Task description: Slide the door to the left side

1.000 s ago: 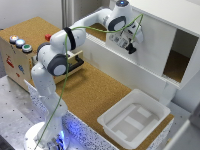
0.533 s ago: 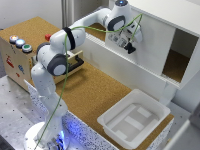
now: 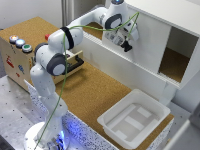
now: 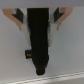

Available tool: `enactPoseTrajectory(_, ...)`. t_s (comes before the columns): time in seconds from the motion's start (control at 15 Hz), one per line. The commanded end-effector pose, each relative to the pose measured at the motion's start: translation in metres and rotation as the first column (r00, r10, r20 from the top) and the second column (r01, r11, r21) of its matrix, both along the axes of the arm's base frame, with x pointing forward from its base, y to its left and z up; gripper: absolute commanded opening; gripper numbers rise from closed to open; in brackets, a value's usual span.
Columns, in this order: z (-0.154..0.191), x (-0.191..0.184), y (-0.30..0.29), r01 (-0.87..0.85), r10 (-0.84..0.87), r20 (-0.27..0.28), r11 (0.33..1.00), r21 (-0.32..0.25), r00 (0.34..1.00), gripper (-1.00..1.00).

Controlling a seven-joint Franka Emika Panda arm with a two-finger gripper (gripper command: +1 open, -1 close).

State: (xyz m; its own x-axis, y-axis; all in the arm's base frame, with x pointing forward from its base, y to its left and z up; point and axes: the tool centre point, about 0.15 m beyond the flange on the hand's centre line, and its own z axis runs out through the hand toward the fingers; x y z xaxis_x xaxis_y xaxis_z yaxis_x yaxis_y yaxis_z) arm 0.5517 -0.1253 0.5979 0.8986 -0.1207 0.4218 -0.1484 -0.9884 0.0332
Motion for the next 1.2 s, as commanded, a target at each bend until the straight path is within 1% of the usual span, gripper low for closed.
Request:
enactPoseTrajectory(0.0, -0.023, 0.023, 0.041, 0.026, -0.023, 0.034, 0.995, -0.093, 0.999, -1.0)
enactPoseTrajectory(0.2, -0.023, 0.025, 0.048, 0.022, -0.018, 0.037, 0.995, -0.099, 0.999, -1.0)
enactPoseTrajectory(0.87, -0.027, 0.034, 0.079, 0.007, -0.005, 0.019, 0.992, -0.129, 1.0, -1.0)
enactPoseTrajectory(1.13, -0.027, 0.036, 0.095, 0.003, 0.001, 0.025, 0.991, -0.133, 1.0, -1.0)
